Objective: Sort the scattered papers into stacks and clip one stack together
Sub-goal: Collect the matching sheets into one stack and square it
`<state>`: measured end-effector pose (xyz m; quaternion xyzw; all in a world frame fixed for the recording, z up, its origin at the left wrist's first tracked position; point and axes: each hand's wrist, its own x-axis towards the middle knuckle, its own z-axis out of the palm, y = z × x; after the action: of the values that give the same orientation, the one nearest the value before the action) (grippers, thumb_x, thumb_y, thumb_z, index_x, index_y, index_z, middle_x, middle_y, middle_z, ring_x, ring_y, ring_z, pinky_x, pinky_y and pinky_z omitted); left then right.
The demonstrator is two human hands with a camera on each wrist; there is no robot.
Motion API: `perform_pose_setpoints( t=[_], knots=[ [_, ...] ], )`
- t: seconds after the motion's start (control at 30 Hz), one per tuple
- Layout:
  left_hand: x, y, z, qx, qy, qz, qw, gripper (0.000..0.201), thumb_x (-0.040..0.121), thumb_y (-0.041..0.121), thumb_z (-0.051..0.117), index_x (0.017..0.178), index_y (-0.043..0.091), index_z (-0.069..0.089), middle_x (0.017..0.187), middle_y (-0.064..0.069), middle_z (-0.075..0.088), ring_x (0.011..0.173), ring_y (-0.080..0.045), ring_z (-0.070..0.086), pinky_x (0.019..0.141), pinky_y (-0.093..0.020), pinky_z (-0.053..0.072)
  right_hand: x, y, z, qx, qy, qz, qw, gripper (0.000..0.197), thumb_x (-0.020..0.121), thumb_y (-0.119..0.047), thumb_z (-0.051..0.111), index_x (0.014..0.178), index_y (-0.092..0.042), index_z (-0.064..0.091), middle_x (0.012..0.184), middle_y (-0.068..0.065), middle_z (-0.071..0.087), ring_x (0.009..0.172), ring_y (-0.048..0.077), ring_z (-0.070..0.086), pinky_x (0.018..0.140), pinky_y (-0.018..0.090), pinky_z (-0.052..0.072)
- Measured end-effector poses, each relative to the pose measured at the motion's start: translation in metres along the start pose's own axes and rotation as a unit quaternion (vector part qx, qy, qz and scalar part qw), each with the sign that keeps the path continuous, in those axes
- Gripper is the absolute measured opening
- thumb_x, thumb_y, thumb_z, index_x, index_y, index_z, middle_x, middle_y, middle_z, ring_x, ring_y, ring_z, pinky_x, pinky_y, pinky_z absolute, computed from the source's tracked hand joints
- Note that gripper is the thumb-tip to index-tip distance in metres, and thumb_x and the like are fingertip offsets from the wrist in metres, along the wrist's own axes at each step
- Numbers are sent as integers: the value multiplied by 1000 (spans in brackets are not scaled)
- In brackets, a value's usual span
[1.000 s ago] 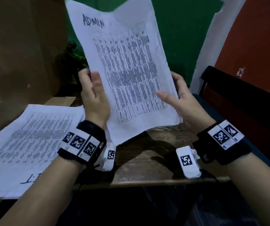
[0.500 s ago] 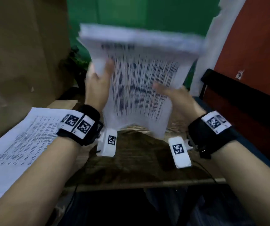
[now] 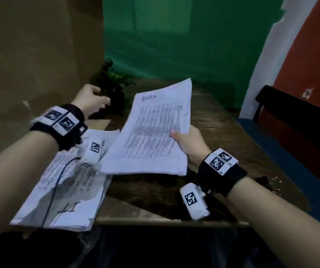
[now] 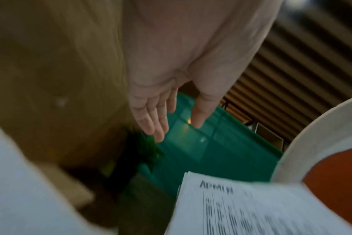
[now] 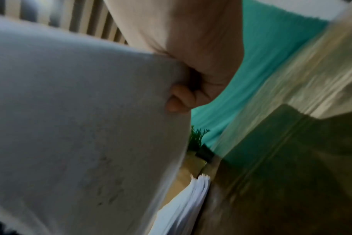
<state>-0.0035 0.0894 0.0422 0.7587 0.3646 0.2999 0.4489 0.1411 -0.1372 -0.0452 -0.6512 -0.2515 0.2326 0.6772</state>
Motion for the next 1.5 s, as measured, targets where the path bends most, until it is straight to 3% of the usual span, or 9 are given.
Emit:
perform_pose_setpoints(
  t=[0.13, 0.4, 0.53, 0.67, 1.07, 1.27, 1.37, 1.43, 1.5],
  knots=[
    [-3, 17, -62, 5, 20, 30, 999, 6, 94, 25, 57, 98, 20, 57, 113, -13, 63, 91, -22, 63, 75, -29, 45, -11, 9, 78, 15, -86, 41, 995, 24, 95, -8, 58, 119, -9, 63, 116, 5, 68, 105, 26, 66, 96, 47, 52],
    [11, -71, -61, 412, -123, -173, 886, 67, 83, 44, 66, 130, -2, 52, 138, -18, 51, 116, -33, 55, 90, -34, 43, -21, 35, 171, -161, -181, 186, 952, 19, 84, -16, 61, 76, -8, 45, 80, 9, 42, 75, 24, 40, 63, 29, 34],
    [2, -96, -47, 458, -136, -214, 852, 56, 97, 41, 49, 138, 2, 45, 146, -13, 43, 128, -29, 47, 101, -32, 38, -20, 41, 177, -56, -155, 264, 950, 85, 68, -19, 75, 141, -8, 32, 127, 10, 47, 97, 26, 56, 67, 37, 57],
    [1, -102, -46, 474, -150, -211, 842, 56, 95, 47, 48, 139, 11, 44, 145, -7, 44, 121, -25, 50, 101, -30, 37, -15, 42, 163, -43, -146, 274, 950, 19, 82, -12, 70, 89, -6, 53, 69, 4, 46, 51, 16, 46, 47, 24, 41],
    [-17, -100, -37, 337, -123, -238, 903, 67, 90, 45, 58, 134, -2, 41, 106, -18, 58, 95, -33, 56, 76, -33, 40, -8, 47, 93, -17, -102, 268, 958, 16, 81, 0, 66, 72, -8, 56, 54, 3, 52, 28, 6, 39, 32, 13, 32],
    [-56, -69, 32, 111, -259, -223, 933, 73, 95, 45, 51, 152, 10, 20, 159, -5, 18, 146, -25, 19, 114, -36, 22, 5, 35, -19, -50, -47, 224, 972, 38, 80, -19, 67, 106, 10, 62, 90, 21, 68, 71, 34, 63, 61, 33, 53],
    [-67, -59, 84, 100, -221, -199, 949, 80, 96, 50, 47, 150, 1, 16, 139, -21, 45, 117, -35, 53, 87, -33, 44, 1, 35, -51, 22, -76, 272, 959, 37, 91, -24, 63, 125, -10, 61, 114, 10, 69, 107, 32, 66, 96, 52, 51],
    [-67, -55, 108, 117, -184, -182, 959, 92, 92, 54, 50, 149, -6, 9, 113, -25, 56, 84, -33, 61, 61, -30, 42, -8, 35, -56, 59, -112, 292, 948, 32, 95, -21, 60, 127, -15, 60, 115, 7, 66, 108, 32, 63, 91, 53, 52],
    [-60, -55, 118, 129, -156, -164, 965, 95, 91, 54, 52, 148, -8, 9, 127, -24, 51, 97, -33, 58, 67, -30, 42, -15, 40, -54, 45, -145, 277, 949, 35, 96, -13, 58, 131, -8, 57, 121, 13, 67, 111, 33, 64, 88, 50, 55]
  ],
)
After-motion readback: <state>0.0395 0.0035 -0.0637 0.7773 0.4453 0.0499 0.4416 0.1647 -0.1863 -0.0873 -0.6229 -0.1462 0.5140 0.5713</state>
